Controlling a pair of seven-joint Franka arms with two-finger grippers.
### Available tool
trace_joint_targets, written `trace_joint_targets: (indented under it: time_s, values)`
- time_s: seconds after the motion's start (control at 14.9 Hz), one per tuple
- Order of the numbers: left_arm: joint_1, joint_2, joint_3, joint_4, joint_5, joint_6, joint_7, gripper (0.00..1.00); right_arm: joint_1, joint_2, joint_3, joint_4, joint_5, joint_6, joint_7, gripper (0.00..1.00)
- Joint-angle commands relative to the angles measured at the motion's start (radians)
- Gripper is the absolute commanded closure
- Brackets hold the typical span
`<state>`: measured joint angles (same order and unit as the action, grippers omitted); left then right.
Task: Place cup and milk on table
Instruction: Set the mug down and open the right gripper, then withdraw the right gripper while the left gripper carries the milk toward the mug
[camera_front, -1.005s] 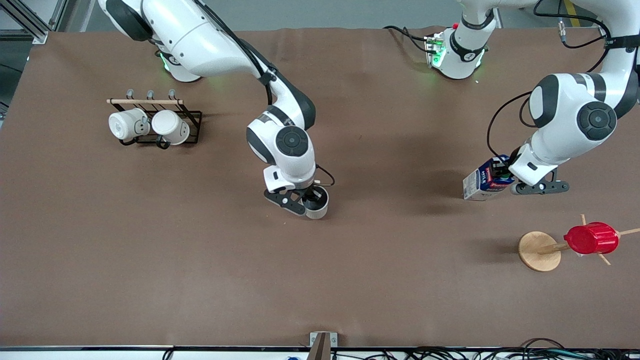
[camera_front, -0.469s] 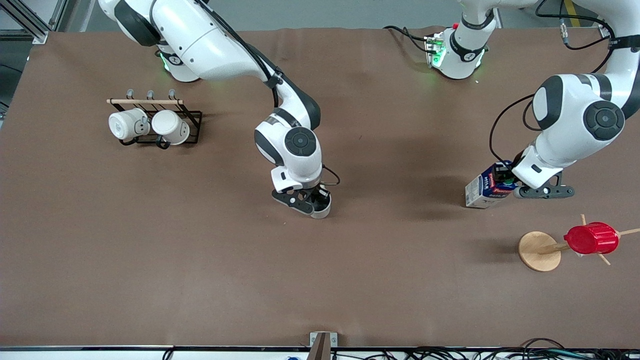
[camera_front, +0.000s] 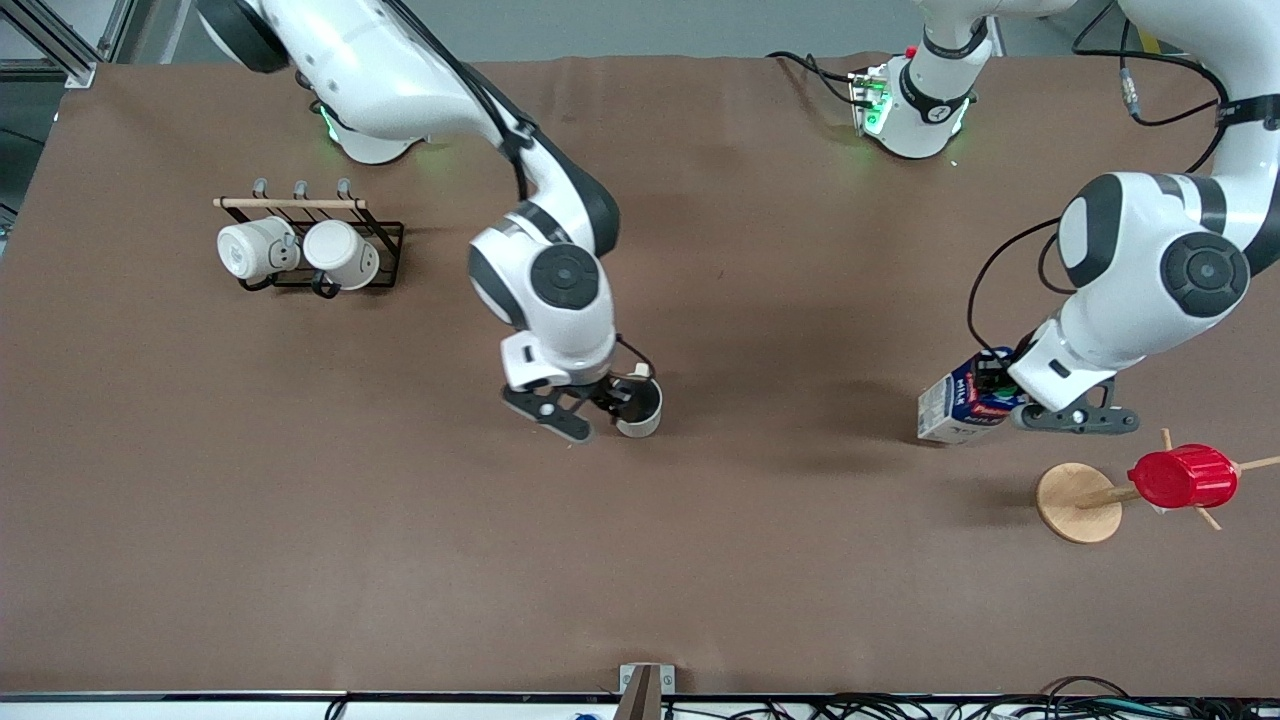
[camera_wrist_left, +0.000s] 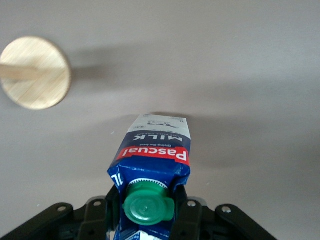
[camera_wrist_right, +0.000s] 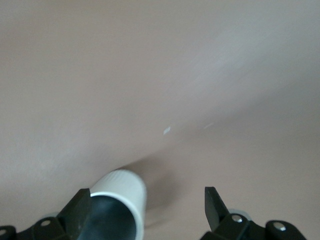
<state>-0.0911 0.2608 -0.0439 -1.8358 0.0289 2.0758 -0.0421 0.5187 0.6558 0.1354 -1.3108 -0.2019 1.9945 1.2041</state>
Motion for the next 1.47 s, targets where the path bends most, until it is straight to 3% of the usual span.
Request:
trace_joint_targets:
  time_s: [0.0, 0.2, 0.54, 0.74, 0.87, 1.41]
  values:
    - [-0.022, 0.077, -0.037, 0.125, 0.005, -0.049, -0.062, 0.93, -0.145, -0.214, 0.018, -0.064, -0.011, -0.178, -0.174, 0.00]
    - [-0.113, 0.148, -0.044, 0.214, 0.005, -0.053, -0.149, 0.94, -0.313, -0.355, 0.023, -0.090, 0.002, -0.310, -0.360, 0.00]
    - [-0.272, 0.261, -0.044, 0.349, 0.006, -0.094, -0.347, 0.96, -0.503, -0.516, 0.006, -0.123, 0.082, -0.385, -0.749, 0.00]
    - [-0.367, 0.319, -0.044, 0.455, 0.008, -0.135, -0.453, 0.96, -0.513, -0.593, -0.107, -0.122, 0.119, -0.463, -1.010, 0.00]
    - [-0.407, 0.321, -0.043, 0.460, 0.008, -0.135, -0.481, 0.95, -0.511, -0.628, -0.178, -0.122, 0.156, -0.511, -1.132, 0.00]
    - [-0.472, 0.327, -0.040, 0.455, 0.017, -0.137, -0.579, 0.94, -0.516, -0.633, -0.191, -0.137, 0.185, -0.510, -1.172, 0.00]
